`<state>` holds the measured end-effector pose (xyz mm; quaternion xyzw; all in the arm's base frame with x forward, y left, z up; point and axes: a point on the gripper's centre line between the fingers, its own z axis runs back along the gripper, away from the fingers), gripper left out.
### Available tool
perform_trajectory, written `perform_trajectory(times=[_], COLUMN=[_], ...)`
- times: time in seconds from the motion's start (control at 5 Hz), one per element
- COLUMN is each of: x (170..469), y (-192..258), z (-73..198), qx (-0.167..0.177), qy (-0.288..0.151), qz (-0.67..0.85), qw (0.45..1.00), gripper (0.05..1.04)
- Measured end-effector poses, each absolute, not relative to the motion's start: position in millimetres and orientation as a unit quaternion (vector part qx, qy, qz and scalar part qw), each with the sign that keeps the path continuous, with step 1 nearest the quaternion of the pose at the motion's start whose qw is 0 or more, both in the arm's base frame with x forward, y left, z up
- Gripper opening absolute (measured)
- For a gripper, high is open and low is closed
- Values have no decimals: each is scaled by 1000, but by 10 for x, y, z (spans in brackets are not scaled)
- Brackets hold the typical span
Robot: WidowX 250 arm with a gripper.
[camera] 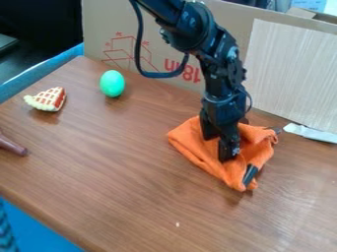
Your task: Move the cloth from top to bottom of the table
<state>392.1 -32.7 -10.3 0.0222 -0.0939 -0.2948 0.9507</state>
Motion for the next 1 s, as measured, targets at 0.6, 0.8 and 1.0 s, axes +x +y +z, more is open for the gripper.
perform_trajectory(times=[0.6, 0.8, 1.0], x=[3590, 3276, 2998], y=[-374, -493, -581], z=[-113, -118, -114], qx=[2, -14, -27], qy=[-87, -74, -60], qz=[-323, -355, -380], qw=[942, 932, 922], gripper=[999, 999, 999])
